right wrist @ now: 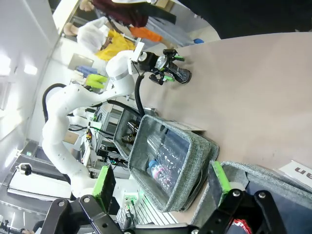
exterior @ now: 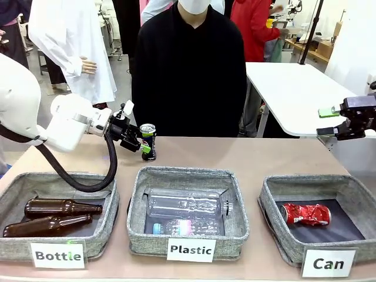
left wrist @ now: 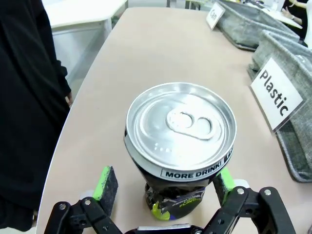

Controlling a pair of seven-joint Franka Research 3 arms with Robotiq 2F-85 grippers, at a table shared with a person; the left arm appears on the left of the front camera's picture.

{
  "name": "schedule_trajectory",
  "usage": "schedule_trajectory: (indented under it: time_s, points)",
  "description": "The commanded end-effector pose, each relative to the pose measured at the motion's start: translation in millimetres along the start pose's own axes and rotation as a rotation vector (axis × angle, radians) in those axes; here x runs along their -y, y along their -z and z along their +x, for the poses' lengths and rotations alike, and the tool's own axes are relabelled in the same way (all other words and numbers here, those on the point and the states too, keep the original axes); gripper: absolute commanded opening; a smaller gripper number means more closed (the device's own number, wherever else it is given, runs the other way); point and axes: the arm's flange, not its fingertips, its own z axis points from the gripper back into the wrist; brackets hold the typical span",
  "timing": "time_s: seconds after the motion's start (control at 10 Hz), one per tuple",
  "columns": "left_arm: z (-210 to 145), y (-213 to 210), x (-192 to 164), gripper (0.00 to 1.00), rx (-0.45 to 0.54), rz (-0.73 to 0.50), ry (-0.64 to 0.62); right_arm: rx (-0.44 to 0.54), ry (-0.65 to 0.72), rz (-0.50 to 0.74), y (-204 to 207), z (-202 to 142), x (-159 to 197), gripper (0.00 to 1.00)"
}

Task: Sort the can waste into the basket.
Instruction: Pick up the can waste from the table and place it in the right Fabric basket.

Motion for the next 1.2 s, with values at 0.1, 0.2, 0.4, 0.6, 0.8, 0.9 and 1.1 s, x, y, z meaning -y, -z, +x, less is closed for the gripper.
schedule_trajectory:
  time_s: [0.1,0.2,0.4,0.6,0.8,0.9,1.1]
  points:
    - [0.4,-0.3,-6.7,0.42,0.045,-0.048,0.012,-0.003,-0.014,0.003,-1.9,-0.7,-1.2,1.00]
    - [-0.1,0.7,-6.2,0.00,0.058,-0.051,0.024,-0.003,-0.014,0.003,-1.9,-0.7,-1.2,1.00]
    - [0.1,3.1,-6.4,0.00,0.082,-0.063,0.033,-0.003,-0.014,0.003,-1.9,-0.7,-1.2,1.00]
    - [-0.5,5.0,-6.7,0.06,0.110,-0.070,0.036,-0.003,-0.014,0.003,-1.9,-0.7,-1.2,1.00]
    - [-1.0,-0.5,-8.1,0.00,0.121,-0.078,0.026,-0.003,-0.014,0.003,-1.9,-0.7,-1.2,1.00]
    - [2.4,-10.1,-2.6,0.00,0.128,-0.068,0.032,-0.003,-0.014,0.003,-1.9,-0.7,-1.2,1.00]
    - [20.1,-56.0,15.1,0.00,0.100,-0.108,-0.065,-0.003,-0.014,0.003,-1.9,-0.7,-1.2,1.00]
